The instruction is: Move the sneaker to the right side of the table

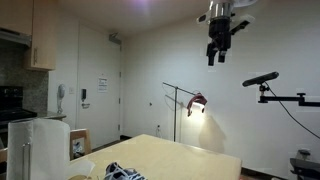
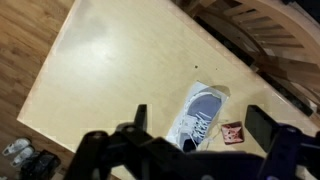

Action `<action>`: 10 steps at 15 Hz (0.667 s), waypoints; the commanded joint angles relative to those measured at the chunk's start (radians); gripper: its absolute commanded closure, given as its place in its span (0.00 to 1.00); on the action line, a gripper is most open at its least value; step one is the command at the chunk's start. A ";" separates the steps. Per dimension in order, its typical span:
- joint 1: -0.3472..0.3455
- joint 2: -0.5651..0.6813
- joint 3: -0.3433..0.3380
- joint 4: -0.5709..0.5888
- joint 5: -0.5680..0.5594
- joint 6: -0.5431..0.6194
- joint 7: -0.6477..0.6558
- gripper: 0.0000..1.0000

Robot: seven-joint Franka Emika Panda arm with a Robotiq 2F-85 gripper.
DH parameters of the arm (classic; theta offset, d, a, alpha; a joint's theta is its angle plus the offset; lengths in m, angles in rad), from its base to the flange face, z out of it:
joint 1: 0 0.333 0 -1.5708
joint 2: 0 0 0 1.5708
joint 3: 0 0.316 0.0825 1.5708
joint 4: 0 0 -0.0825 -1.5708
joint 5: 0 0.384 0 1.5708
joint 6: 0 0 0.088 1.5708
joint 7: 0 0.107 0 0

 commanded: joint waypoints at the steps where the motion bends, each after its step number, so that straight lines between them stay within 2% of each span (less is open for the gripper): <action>1: -0.011 0.142 0.064 0.187 0.005 -0.159 0.199 0.00; 2: -0.004 0.071 0.041 0.093 0.002 -0.079 0.113 0.00; 5: -0.007 0.132 0.067 0.156 0.002 -0.120 0.179 0.00; 7: -0.003 0.104 0.063 0.093 -0.003 -0.100 0.131 0.00; 10: -0.004 0.145 0.063 0.113 -0.050 -0.060 0.077 0.00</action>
